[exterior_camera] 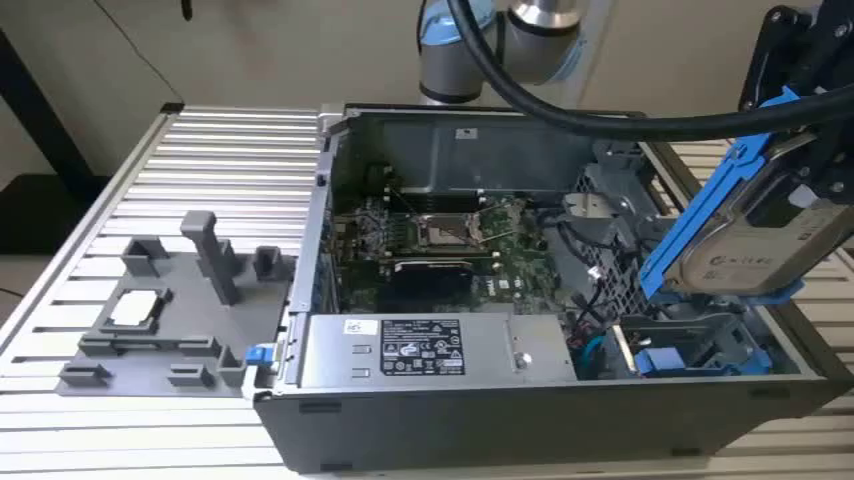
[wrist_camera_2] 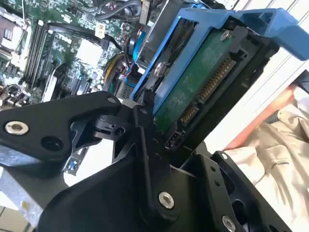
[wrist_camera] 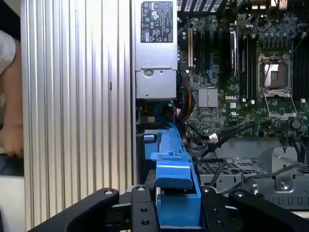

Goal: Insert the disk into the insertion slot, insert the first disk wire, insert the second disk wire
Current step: 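Insert the disk into the insertion slot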

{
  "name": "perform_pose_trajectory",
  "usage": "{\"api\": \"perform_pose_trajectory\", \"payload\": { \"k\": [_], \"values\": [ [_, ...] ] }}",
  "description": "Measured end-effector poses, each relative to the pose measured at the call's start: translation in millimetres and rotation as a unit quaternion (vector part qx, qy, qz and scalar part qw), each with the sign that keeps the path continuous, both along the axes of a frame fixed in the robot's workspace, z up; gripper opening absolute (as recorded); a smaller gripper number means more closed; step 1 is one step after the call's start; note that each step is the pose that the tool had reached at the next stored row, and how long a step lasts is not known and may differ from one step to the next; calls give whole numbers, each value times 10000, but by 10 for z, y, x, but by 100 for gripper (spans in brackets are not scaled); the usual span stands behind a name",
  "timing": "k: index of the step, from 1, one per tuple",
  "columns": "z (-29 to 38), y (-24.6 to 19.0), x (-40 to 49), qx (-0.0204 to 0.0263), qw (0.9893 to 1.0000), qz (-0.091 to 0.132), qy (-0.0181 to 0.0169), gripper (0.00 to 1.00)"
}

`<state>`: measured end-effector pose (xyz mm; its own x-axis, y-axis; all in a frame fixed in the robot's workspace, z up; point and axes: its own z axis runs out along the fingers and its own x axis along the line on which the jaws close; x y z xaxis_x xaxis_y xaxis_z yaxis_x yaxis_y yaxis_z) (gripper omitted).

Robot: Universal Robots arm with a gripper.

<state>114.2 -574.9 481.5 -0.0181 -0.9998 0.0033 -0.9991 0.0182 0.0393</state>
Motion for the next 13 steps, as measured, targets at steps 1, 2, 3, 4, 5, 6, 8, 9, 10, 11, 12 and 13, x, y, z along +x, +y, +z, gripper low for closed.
{"api": "perform_pose_trajectory", "payload": {
  "k": [1,2,3,4,5,6,8,9,10,11,12,13],
  "values": [
    [0,0,0,0,10000,0,0,33],
    [0,0,0,0,10000,0,0,33],
    [0,0,0,0,10000,0,0,33],
    [0,0,0,0,10000,0,0,33],
    [0,0,0,0,10000,0,0,33],
    [0,0,0,0,10000,0,0,33],
    [0,0,0,-2,10000,0,-3,33],
    [-1,0,0,-2,10000,0,-7,33],
    [-3,0,0,-3,10000,0,-12,33],
    [-5,0,0,-2,10000,0,-15,33],
    [-9,0,0,-2,10000,0,-19,33],
    [-14,0,0,-3,10000,0,-20,33]
  ]
}}
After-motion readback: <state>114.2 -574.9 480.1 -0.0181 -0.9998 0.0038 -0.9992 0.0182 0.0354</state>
